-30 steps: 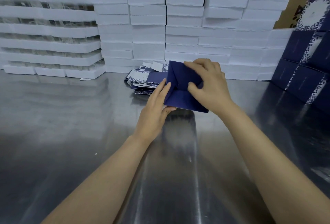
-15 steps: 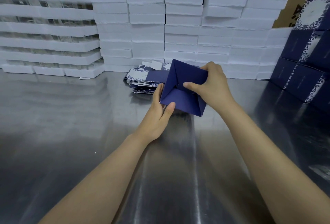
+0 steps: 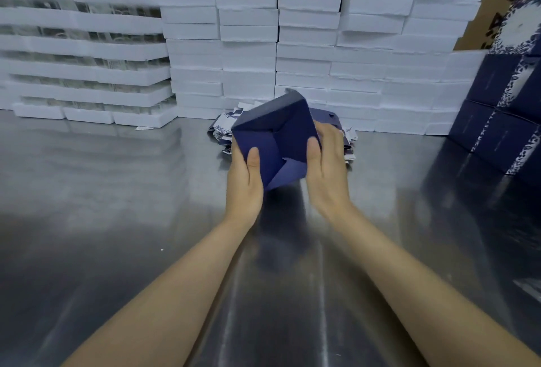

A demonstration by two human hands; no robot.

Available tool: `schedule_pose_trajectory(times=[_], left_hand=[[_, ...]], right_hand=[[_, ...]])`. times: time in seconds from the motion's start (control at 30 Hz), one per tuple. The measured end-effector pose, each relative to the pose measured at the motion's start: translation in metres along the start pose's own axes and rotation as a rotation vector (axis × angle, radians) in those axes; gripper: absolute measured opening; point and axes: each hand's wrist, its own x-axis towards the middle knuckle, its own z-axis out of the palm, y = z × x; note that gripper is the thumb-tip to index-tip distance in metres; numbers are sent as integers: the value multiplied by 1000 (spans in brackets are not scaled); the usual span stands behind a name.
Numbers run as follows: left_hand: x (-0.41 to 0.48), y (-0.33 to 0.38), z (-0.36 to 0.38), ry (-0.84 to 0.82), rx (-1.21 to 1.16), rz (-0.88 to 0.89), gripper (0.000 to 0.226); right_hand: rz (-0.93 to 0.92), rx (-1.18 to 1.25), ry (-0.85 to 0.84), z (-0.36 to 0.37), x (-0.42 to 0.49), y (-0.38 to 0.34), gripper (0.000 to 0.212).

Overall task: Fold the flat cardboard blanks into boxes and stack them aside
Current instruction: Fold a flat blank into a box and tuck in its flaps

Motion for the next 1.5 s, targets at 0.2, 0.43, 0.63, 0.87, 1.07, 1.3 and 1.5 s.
schedule_pose_trajectory(times=[0.2,0.43,0.63,0.87,1.07,1.3,1.5], left_hand=[[4,-9,-7,-77,50,-150,52],[3,-8,-7,-145,-18,-35,43],[7,-15,-11,-124,23,77,67],[12,-21,-14,249,169,-185,30],[13,-27,-8,-161,259,-201,50],[6,-18,-10,-354,195,74,49],[3,-15,-6,-270,259,219,17]], right_hand=[[56,110,6,13,-15,25,49],[12,145,88,6,-14,27,45],[10,219,16,-1,-7,42,72],[643,278,386,-9,4,64,41],[574,404,264,-16,5,57,24],[636,696,13,-12,4,51,51],[706,743,-31,-17,3,57,30]])
